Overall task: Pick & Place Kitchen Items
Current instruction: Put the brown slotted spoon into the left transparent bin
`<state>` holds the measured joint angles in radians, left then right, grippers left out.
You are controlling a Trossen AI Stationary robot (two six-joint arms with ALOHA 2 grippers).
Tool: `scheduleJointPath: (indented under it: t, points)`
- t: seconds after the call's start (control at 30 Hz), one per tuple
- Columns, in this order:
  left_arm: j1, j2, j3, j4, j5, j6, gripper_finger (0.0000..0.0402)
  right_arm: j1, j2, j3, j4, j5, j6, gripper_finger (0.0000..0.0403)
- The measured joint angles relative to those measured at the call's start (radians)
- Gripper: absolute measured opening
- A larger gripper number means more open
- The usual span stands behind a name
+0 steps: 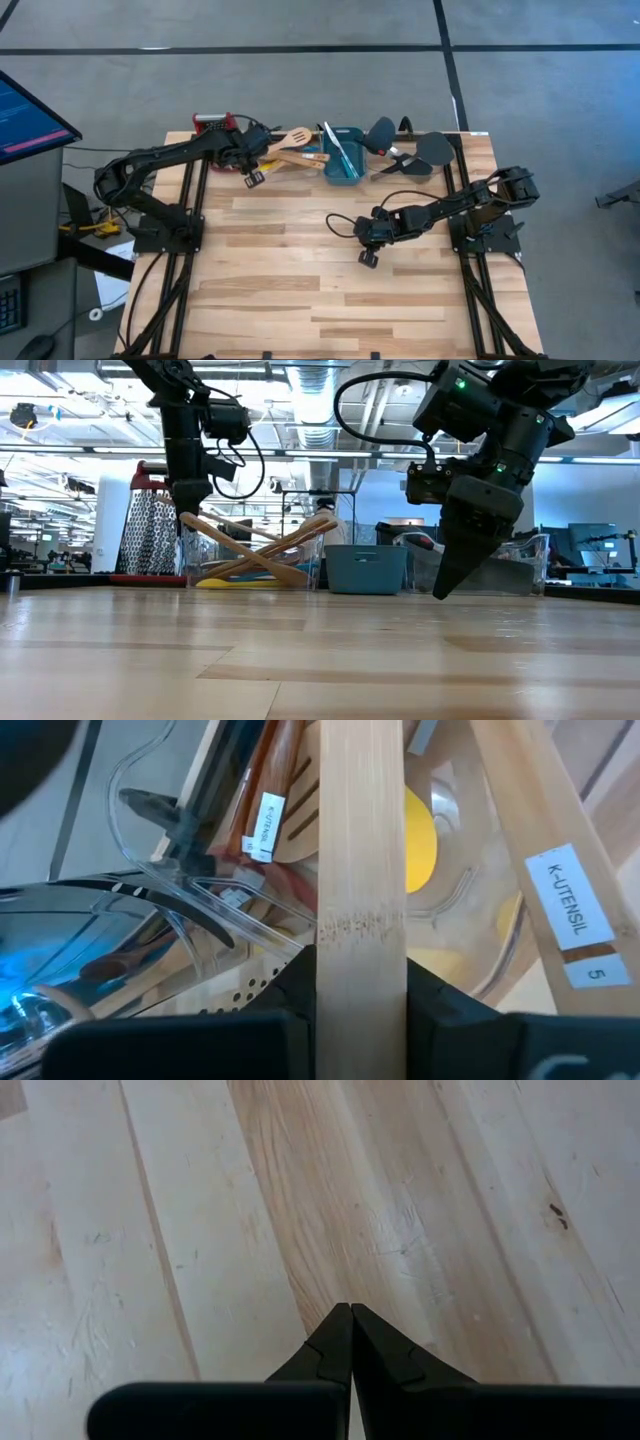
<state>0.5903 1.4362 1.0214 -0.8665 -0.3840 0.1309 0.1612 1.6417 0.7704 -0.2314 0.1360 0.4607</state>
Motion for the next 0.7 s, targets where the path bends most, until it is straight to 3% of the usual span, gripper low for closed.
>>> scheduleJointPath:
  t: [0.7]
  points:
    - [-0.013,-0.007,-0.002,0.008,0.003,-0.006,0.0143,0.002,0.000,0.000,-0.001,-0.004,0.000,0.0000]
